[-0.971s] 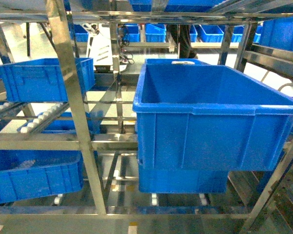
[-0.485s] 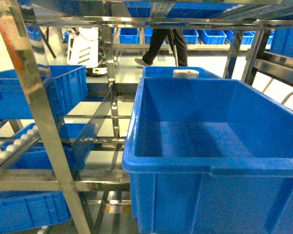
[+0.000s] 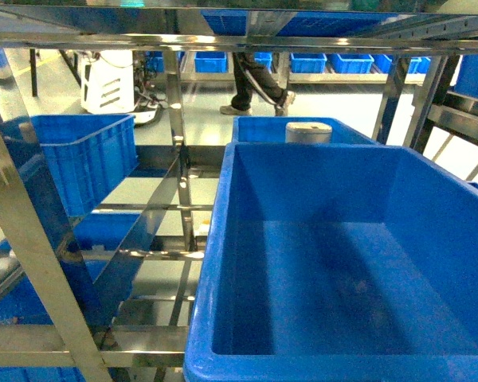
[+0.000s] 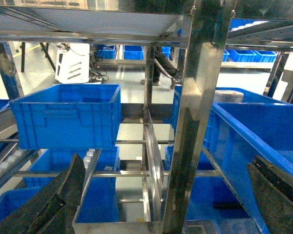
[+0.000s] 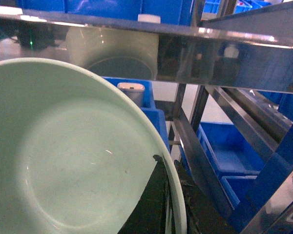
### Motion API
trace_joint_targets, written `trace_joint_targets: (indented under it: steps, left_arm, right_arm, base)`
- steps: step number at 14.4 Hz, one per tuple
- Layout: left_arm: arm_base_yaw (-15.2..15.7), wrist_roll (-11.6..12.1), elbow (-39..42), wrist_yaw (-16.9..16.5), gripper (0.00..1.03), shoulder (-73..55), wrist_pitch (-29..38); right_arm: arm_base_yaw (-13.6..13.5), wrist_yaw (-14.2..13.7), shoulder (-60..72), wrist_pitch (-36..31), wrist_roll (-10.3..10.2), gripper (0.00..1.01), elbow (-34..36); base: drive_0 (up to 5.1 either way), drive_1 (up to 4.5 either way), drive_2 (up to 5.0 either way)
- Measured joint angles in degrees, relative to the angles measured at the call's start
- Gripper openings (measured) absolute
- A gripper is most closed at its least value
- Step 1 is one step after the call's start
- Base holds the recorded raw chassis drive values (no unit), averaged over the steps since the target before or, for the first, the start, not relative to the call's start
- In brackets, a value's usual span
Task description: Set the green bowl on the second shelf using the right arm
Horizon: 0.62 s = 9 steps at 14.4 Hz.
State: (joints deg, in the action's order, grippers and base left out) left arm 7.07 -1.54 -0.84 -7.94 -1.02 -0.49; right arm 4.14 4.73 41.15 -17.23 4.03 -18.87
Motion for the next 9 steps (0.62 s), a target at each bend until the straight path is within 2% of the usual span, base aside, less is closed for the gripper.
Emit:
trace_joint_targets:
  steps: [2,4,9]
  left_arm:
    - [-0.02,0.00,0.00,0.00,0.98,0.00,-0.04]
    - [-0.02,0.00,-0.02,0.00,0.98,0.00,-0.02]
    - [-0.02,0.00,0.00,0.00,0.98,0.02,-0.02]
  right_arm:
    - [-0.94,0.74,2.01,-0.31,0.04,0.02,0.79]
    - [-3.15,1.20,8.26,-2.78,0.09,0.02,3.06]
    - [-8.81,1.49,28.55,-15.32,0.44,0.02,-0.33]
  base:
    - [0.0,0.00,0.0]
    - [0.0,0.00,0.0]
    - [0.0,0.00,0.0]
